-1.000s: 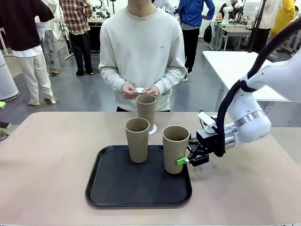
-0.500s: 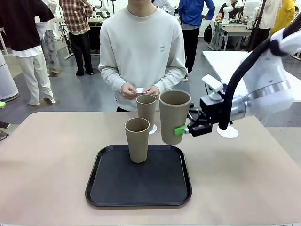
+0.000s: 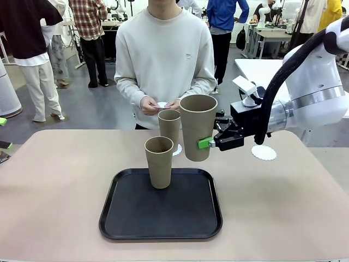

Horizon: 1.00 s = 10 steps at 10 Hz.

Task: Place coasters on the table and set cups on them.
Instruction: Take one Reusable plastic cup from the Flat Tray and place it on a coaster set by the human.

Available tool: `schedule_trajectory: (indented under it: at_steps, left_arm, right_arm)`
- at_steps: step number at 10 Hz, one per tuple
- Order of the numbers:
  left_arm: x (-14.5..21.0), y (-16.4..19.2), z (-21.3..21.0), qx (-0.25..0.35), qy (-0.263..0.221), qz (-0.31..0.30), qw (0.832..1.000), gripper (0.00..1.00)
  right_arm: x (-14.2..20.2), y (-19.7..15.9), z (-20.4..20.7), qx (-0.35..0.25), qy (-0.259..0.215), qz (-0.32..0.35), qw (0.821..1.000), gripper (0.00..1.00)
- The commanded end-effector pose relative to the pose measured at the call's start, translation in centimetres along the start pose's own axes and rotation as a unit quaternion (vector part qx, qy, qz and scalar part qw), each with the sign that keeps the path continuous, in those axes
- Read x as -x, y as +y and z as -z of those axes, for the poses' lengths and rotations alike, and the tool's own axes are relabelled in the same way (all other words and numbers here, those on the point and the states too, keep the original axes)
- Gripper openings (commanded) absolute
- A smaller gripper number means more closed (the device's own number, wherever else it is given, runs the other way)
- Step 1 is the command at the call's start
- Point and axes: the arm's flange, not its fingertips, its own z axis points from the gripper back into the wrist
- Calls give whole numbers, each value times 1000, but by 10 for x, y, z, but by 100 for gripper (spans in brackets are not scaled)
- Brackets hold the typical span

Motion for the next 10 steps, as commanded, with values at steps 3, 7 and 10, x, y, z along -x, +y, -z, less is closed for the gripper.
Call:
schedule_trajectory:
  at_steps: [3,7,10]
  left_arm:
    - [1,-1,-2,3,4,8,1000,100]
    - [1,-1,-2,3,4,8,1000,100]
    - [1,-1,-2,3,4,8,1000,100]
  right_arm:
    - [0,-15,-119,139,-20,23,990,82]
    - [1,4,-236,263,3,53,963,82]
    - [17,9,-284,299,-29,71,951,82]
